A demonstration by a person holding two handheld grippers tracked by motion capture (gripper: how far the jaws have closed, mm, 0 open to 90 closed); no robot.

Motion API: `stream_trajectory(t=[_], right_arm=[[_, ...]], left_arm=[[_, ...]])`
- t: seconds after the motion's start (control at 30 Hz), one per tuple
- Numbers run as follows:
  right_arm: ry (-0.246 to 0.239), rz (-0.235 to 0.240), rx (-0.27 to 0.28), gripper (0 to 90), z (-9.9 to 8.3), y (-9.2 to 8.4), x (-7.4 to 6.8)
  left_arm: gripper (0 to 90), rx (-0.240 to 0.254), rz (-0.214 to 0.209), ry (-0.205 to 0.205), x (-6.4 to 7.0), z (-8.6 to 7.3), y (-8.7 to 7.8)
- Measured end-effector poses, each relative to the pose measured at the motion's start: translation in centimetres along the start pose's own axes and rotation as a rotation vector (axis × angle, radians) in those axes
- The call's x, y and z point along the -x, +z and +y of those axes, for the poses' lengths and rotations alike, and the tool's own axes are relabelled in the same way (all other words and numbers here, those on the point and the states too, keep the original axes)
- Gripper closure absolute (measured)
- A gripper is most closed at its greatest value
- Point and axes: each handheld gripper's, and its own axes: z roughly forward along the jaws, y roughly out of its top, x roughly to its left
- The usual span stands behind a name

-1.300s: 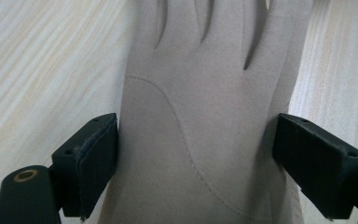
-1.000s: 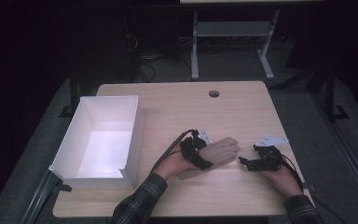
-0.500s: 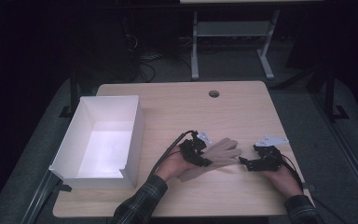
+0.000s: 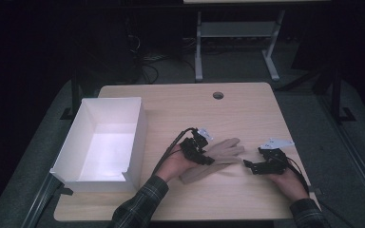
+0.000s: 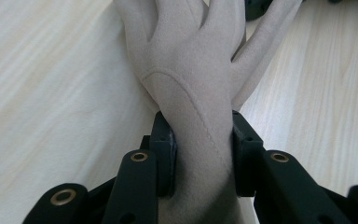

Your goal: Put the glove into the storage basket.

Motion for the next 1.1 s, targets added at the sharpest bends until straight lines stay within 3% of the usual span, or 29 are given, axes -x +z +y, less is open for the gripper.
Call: stream_trajectory(t=[0.23,0.63,0.8,1.1], right_arm=[[0.001,0.001,0.001,16.8,0.0,0.0,0.0],[0.0,0.001,0.001,16.8,0.0,0.0,0.0],[0.003,0.002,0.002,16.7,0.0,0.0,0.0],[0.003,0.001,0.002,16.4,0.0,0.0,0.0]], left_arm=[[67.8,0.023,0.013,-0.026,0.0,0.7,-2.1],[67.8,0.056,0.075,-0.037,-0.2,2.1,-7.7],[67.8,0.056,0.092,-0.039,-0.5,2.0,-9.3],[67.8,0.087,0.134,-0.071,-1.6,1.4,-14.0]])
